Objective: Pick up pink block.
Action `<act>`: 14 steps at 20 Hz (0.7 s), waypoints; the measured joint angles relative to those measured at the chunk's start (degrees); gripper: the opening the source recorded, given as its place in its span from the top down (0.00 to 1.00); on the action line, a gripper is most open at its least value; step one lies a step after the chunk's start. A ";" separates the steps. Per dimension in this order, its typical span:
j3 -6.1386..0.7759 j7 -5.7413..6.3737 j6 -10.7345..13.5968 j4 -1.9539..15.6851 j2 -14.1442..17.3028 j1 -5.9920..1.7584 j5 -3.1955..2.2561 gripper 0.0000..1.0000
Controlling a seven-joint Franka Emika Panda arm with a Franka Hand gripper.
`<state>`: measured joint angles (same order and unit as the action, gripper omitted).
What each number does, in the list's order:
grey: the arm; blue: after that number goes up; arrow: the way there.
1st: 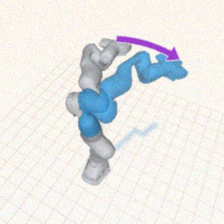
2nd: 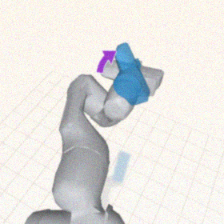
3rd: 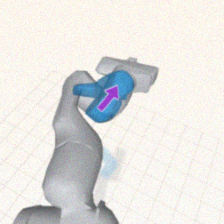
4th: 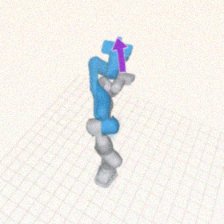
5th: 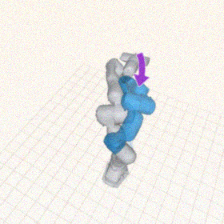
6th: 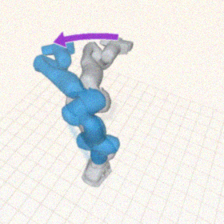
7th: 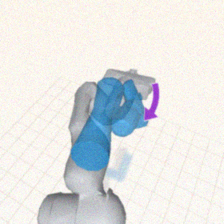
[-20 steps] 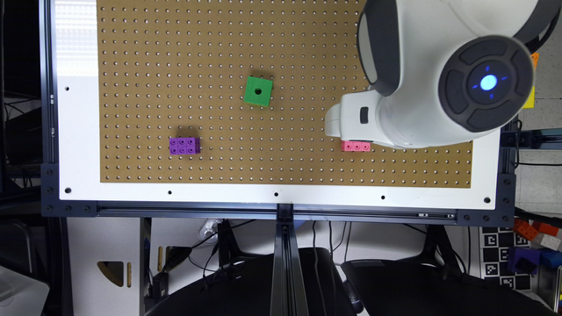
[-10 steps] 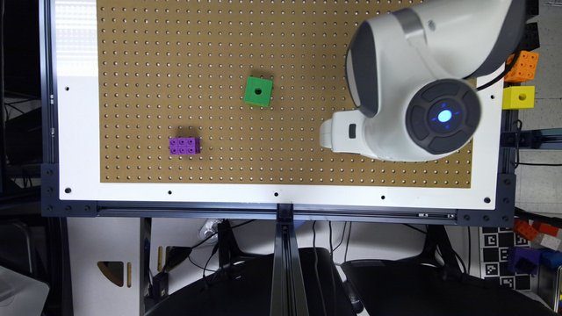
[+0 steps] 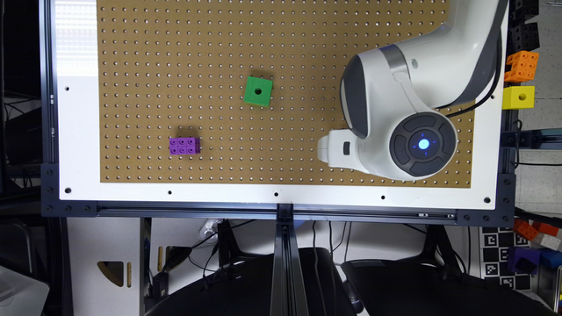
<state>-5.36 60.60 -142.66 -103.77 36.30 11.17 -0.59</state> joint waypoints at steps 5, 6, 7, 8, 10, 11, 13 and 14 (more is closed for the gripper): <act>0.00 0.00 0.01 0.14 0.27 0.03 0.00 0.00; 0.00 0.00 0.01 0.14 0.43 0.03 0.00 0.00; 0.00 0.00 -0.01 0.14 0.67 0.04 0.00 0.00; -0.01 0.00 -0.01 0.13 0.98 0.10 0.00 0.00; -0.01 0.00 -0.02 0.13 1.49 0.27 0.00 0.00; -0.01 0.00 -0.02 0.13 1.62 0.30 0.00 0.00; -0.01 0.00 -0.01 0.14 1.63 0.31 0.00 0.00; -0.01 0.00 -0.01 0.14 1.63 0.31 0.00 0.00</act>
<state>-5.37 60.60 -142.66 -103.63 37.93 11.48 -0.59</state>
